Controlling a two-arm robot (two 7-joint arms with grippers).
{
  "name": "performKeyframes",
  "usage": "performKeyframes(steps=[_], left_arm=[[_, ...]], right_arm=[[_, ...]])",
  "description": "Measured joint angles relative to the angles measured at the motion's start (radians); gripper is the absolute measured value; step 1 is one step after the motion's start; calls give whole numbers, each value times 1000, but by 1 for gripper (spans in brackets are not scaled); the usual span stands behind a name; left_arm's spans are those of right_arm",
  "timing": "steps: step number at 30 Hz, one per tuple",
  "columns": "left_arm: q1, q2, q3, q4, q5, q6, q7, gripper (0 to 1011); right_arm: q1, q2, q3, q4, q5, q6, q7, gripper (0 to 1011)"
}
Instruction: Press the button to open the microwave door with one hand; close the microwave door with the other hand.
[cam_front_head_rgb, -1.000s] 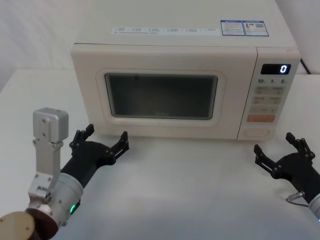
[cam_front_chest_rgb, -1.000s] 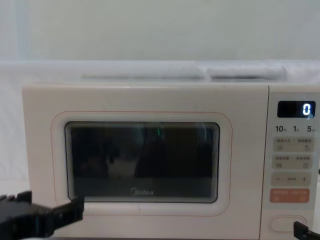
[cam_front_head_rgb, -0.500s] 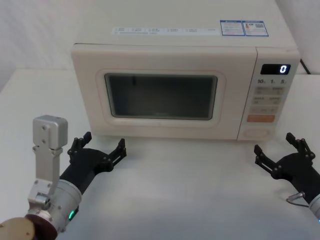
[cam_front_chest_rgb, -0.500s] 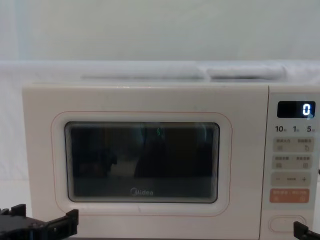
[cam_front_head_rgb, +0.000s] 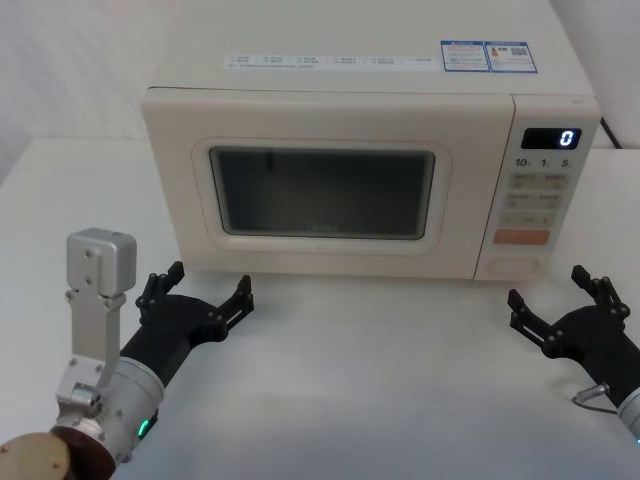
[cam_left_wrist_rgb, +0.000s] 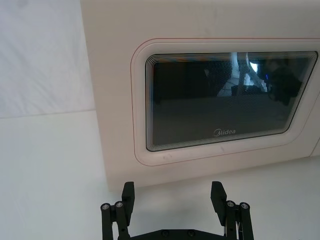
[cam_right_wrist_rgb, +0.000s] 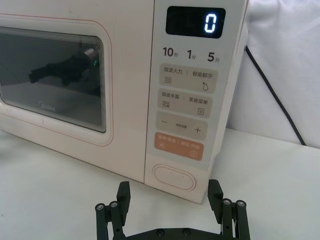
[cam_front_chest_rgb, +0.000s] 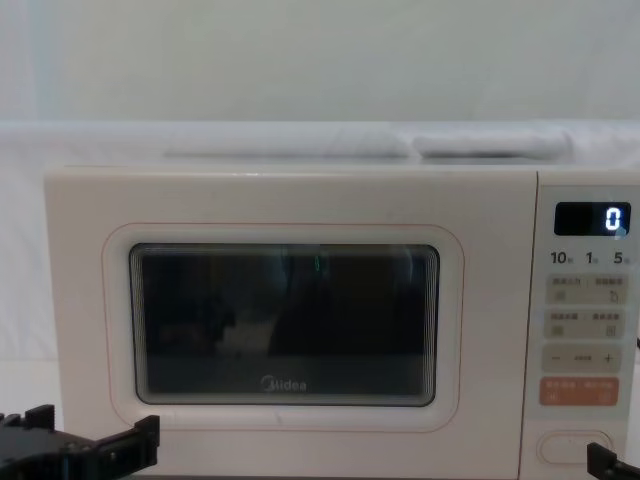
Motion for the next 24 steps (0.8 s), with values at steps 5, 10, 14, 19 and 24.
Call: performKeyframes(steps=[5, 10, 14, 19, 24], left_arm=[[0, 0, 0, 0, 0, 0, 0, 1001], [-1, 0, 0, 0, 0, 0, -1, 1001], [-1, 0, 0, 0, 0, 0, -1, 1001], [-1, 0, 0, 0, 0, 0, -1, 1001], [-1, 0, 0, 0, 0, 0, -1, 1001]], right_arm=[[0, 0, 0, 0, 0, 0, 0, 1001], [0, 0, 0, 0, 0, 0, 0, 1001], [0, 0, 0, 0, 0, 0, 0, 1001], [0, 0, 0, 0, 0, 0, 0, 1001], [0, 0, 0, 0, 0, 0, 0, 1001]])
